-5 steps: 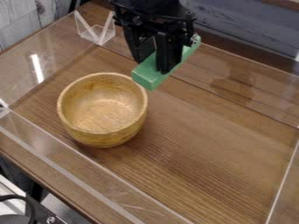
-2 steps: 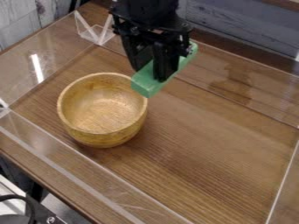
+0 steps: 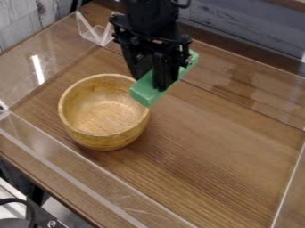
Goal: Put the green block in the brown bowl
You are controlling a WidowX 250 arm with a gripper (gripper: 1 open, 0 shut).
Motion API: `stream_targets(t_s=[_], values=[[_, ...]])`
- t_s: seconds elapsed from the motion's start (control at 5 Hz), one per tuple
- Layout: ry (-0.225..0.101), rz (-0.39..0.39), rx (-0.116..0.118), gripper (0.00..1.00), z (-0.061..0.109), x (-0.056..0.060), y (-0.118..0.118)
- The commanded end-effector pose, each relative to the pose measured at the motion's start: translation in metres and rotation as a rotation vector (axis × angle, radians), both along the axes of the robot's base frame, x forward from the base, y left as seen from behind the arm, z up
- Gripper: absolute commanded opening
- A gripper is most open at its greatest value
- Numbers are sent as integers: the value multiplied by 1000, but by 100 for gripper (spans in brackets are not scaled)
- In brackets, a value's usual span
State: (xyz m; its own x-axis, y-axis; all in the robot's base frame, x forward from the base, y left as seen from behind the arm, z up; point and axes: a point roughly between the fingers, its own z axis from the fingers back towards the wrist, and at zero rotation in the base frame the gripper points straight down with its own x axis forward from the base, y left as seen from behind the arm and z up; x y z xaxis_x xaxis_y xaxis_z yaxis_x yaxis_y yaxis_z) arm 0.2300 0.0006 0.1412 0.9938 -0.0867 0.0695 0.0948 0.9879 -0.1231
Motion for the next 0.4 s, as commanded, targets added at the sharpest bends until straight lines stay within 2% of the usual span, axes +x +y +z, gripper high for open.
stream_targets(t_s=[0.0,0.2], values=[[-53,11,6,0,10,1,5],[-55,22,7,0,8,0,8]])
